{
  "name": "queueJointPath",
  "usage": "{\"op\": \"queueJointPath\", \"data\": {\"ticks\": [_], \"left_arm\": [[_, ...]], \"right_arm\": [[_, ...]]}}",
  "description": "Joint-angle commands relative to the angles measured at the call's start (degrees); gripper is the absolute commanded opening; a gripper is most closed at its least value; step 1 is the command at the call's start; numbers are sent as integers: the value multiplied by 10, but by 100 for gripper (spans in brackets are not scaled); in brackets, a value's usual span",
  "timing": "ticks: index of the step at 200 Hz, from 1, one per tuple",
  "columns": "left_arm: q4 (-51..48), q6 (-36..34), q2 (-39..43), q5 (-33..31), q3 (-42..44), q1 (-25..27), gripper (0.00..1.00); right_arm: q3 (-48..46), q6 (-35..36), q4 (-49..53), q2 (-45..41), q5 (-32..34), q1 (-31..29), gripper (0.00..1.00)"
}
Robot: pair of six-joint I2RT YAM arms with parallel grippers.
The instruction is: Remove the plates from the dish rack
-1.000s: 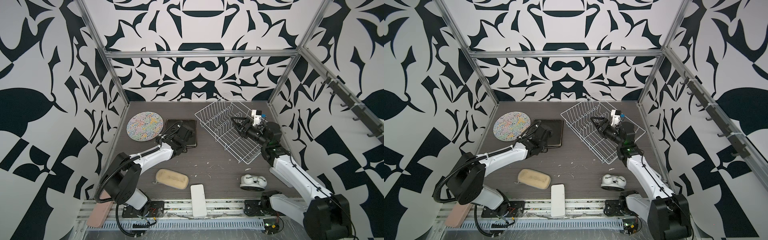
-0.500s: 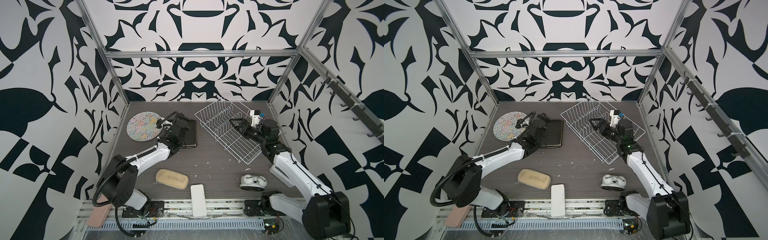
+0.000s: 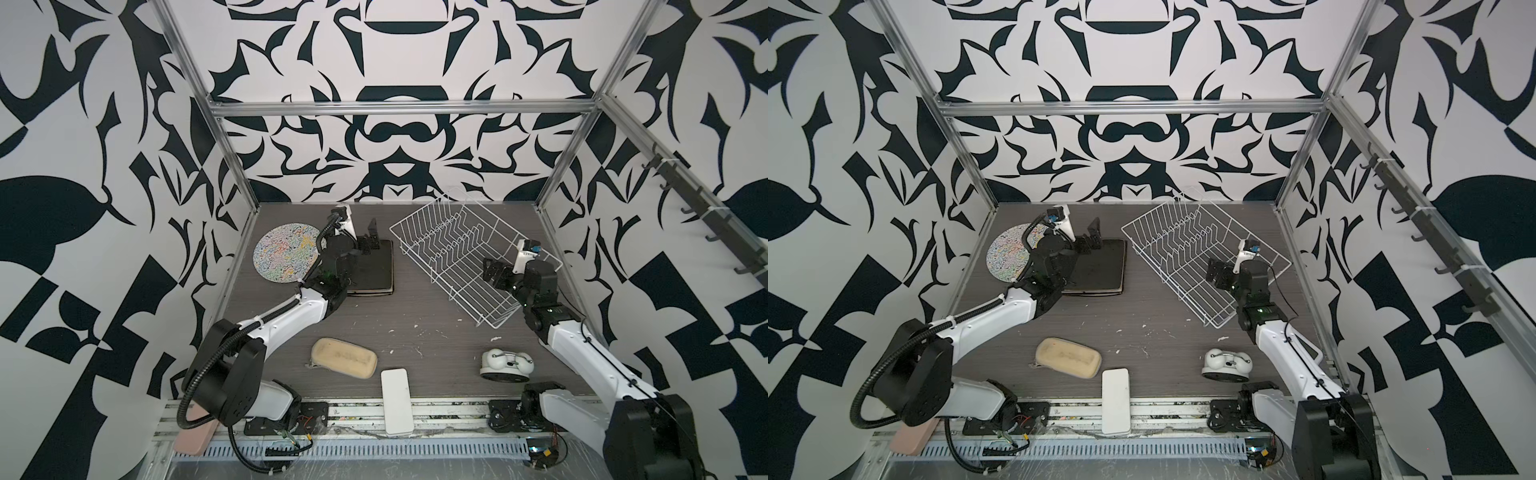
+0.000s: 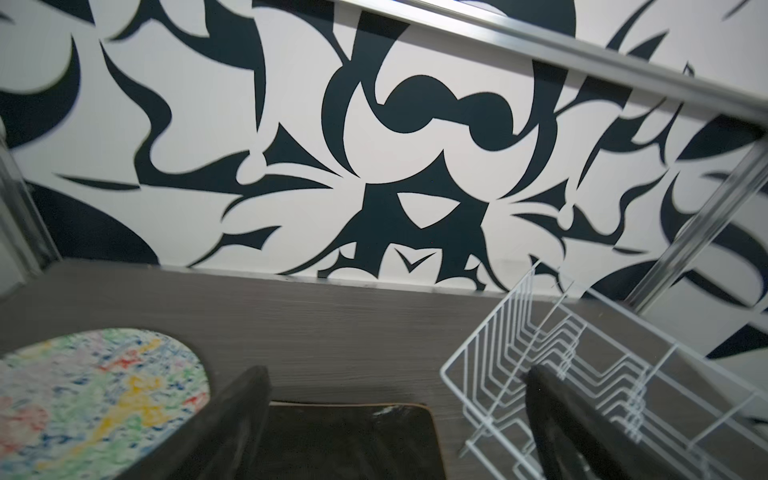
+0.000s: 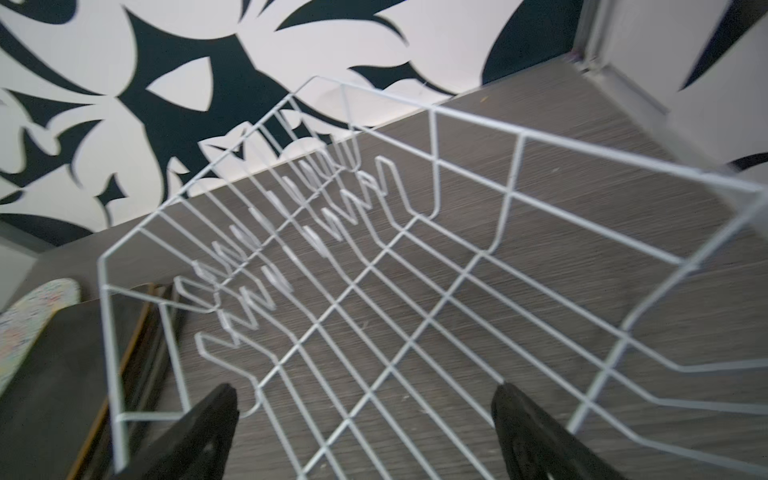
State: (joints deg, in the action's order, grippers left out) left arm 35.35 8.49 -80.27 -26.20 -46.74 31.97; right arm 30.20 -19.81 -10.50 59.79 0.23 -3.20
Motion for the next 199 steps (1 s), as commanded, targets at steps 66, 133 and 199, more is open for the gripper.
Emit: {"op": "queueJointPath", "data": {"ticks": [66,133,199], "left_arm": [[-26,-96,155,-50,143,-91,99],[-35,-11,229,-87,225,-137,99],[56,18,247,-79,308,-153,99]], "right_arm": [[-80,108,-185,37,80,20,99],[-114,127,-242,61,94,20,99],[-125,146,-282,95,74,20,99]]}}
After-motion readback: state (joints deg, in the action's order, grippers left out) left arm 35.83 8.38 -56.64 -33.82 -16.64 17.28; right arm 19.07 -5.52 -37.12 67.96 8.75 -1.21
